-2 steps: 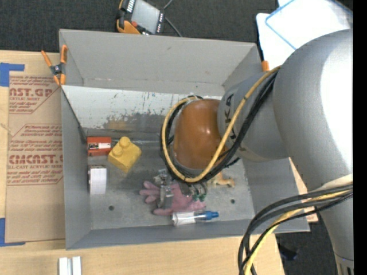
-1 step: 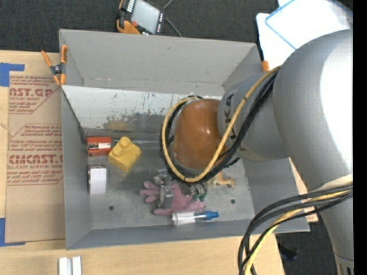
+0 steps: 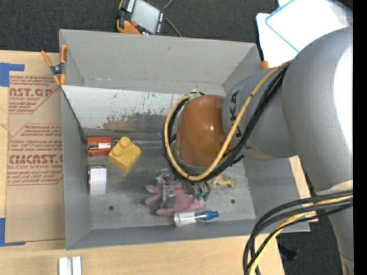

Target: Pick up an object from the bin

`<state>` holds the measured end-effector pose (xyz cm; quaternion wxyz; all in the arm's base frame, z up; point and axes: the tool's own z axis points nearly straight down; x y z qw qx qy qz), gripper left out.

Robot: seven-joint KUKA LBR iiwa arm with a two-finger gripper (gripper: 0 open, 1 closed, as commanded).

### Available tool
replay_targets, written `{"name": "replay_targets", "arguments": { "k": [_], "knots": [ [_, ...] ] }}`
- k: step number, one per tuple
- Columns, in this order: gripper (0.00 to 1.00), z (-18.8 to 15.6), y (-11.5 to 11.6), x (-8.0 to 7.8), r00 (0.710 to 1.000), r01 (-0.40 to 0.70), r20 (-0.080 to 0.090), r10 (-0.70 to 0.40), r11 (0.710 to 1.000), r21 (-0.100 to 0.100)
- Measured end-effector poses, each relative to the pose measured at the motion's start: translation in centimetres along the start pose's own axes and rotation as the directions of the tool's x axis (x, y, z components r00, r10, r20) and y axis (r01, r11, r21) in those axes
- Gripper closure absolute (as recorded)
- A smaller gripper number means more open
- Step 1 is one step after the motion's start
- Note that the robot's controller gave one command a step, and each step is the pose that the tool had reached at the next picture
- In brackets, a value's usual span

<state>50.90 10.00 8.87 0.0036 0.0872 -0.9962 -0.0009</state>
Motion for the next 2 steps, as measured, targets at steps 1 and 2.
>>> {"name": "replay_targets", "arguments": {
  "k": [1,2],
  "knots": [
    [1.00,-6.5,-0.6,2.8,0.988,-0.156,0.003,0.156,0.988,-0.001],
    [1.00,-11.5,-0.7,-0.1,1.000,-0.013,0.016,0.013,1.000,-0.001]
  ]
}}
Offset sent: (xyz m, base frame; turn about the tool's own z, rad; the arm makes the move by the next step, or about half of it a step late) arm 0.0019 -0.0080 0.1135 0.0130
